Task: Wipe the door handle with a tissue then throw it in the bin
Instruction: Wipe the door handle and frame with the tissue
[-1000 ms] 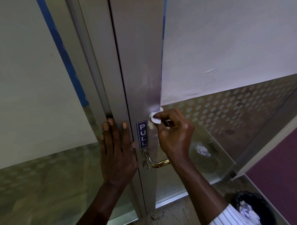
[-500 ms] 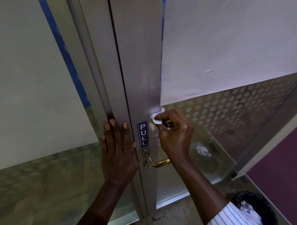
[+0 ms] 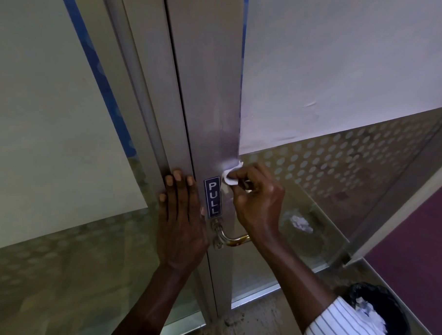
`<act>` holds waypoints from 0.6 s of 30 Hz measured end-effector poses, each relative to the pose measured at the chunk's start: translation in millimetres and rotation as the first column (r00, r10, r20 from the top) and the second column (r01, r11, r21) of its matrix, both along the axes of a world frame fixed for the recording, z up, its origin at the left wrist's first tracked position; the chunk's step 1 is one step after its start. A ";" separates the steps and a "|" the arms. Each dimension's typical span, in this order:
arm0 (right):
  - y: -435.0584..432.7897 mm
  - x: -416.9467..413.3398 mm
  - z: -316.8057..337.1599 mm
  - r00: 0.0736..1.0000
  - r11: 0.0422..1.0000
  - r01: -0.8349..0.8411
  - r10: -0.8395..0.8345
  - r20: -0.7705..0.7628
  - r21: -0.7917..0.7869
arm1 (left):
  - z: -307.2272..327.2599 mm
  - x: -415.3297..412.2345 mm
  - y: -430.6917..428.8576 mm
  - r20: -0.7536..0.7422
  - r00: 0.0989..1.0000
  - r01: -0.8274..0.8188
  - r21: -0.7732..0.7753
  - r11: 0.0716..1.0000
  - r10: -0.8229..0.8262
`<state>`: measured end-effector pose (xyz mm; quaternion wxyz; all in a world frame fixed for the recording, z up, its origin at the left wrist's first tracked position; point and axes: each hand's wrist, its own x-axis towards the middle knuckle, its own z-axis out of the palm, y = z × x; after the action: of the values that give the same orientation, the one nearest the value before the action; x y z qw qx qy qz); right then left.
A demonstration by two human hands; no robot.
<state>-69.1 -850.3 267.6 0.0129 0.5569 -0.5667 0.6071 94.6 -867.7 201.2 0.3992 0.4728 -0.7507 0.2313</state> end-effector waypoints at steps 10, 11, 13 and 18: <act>8.7 -3.3 -26.8 0.999 0.982 0.018 -0.009 -0.051 0.189 | -3.2 2.7 -4.6 0.012 1.000 -0.008 -0.016 1.000 0.008; 4.9 -5.7 -18.2 0.999 0.990 0.009 -0.002 -0.047 0.137 | -3.6 2.6 -4.5 0.008 1.000 -0.009 -0.013 1.000 0.009; 1.8 -8.0 -11.1 0.999 0.997 -0.003 0.007 -0.053 0.079 | -4.6 2.5 -3.7 0.002 1.000 -0.006 -0.014 1.000 0.006; 15.4 1.5 -42.7 0.990 0.958 0.032 0.010 -0.143 0.284 | -3.6 3.3 -3.7 0.015 1.000 0.007 -0.012 1.000 -0.007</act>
<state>-67.6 -834.9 224.9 -0.0234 0.5919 -0.6489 0.4775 97.9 -871.4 197.6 0.3971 0.4660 -0.7540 0.2381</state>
